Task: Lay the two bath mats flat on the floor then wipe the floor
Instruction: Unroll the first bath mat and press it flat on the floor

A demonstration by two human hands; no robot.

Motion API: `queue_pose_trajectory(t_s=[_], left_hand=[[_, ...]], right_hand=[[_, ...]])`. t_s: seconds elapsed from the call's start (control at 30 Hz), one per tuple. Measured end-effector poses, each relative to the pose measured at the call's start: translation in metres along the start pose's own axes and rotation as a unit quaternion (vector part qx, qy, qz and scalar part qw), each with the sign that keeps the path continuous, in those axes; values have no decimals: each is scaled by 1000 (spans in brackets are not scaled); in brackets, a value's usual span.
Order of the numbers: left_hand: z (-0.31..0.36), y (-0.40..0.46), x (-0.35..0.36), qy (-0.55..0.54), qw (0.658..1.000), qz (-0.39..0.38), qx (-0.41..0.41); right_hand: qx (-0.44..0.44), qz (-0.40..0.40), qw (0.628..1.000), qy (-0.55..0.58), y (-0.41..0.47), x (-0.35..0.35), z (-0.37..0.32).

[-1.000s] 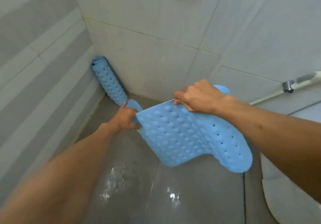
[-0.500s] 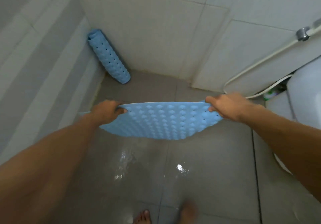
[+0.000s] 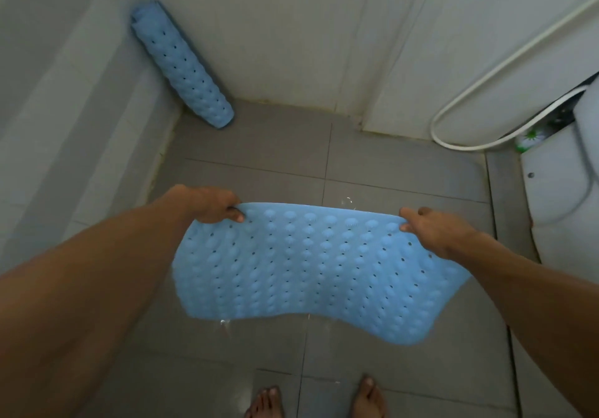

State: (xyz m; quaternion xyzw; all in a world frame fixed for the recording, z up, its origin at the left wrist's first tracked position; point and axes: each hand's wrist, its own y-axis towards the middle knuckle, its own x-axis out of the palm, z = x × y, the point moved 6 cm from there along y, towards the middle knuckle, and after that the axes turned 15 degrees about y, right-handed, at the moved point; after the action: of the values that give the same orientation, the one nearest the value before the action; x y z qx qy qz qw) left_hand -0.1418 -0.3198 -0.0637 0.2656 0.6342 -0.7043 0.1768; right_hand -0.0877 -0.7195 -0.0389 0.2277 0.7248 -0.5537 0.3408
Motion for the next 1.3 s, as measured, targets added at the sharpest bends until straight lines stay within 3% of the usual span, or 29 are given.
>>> queue_pose_trajectory(t_s=[0.1, 0.3, 0.5, 0.57, 0.63, 0.7, 0.8, 0.97, 1.3], left_hand=[[3, 58, 12, 35, 999, 24, -31], [-5, 172, 11, 114, 962, 201, -142], [-22, 259, 34, 185, 920, 267, -221], [-20, 280, 55, 176, 907, 294, -246], [-14, 300, 83, 117, 917, 290, -249], [-6, 314, 117, 59, 936, 258, -230], [-1, 318, 159, -11, 939, 249, -235], [1, 323, 182, -61, 934, 269, -225], [5, 349, 150, -20, 922, 336, -189]], right_hand=[[8, 12, 1000, 3, 50, 33, 19], [19, 114, 992, -51, 161, 71, 54], [30, 232, 969, -77, 260, 107, 73], [47, 277, 955, -91, 282, 120, 77], [25, 314, 948, -45, 292, 138, 73], [2, 307, 948, 80, 291, 171, 65], [51, 244, 947, 201, 279, 237, 65], [111, 256, 937, 209, 270, 269, 81], [153, 306, 920, 191, 280, 264, 107]])
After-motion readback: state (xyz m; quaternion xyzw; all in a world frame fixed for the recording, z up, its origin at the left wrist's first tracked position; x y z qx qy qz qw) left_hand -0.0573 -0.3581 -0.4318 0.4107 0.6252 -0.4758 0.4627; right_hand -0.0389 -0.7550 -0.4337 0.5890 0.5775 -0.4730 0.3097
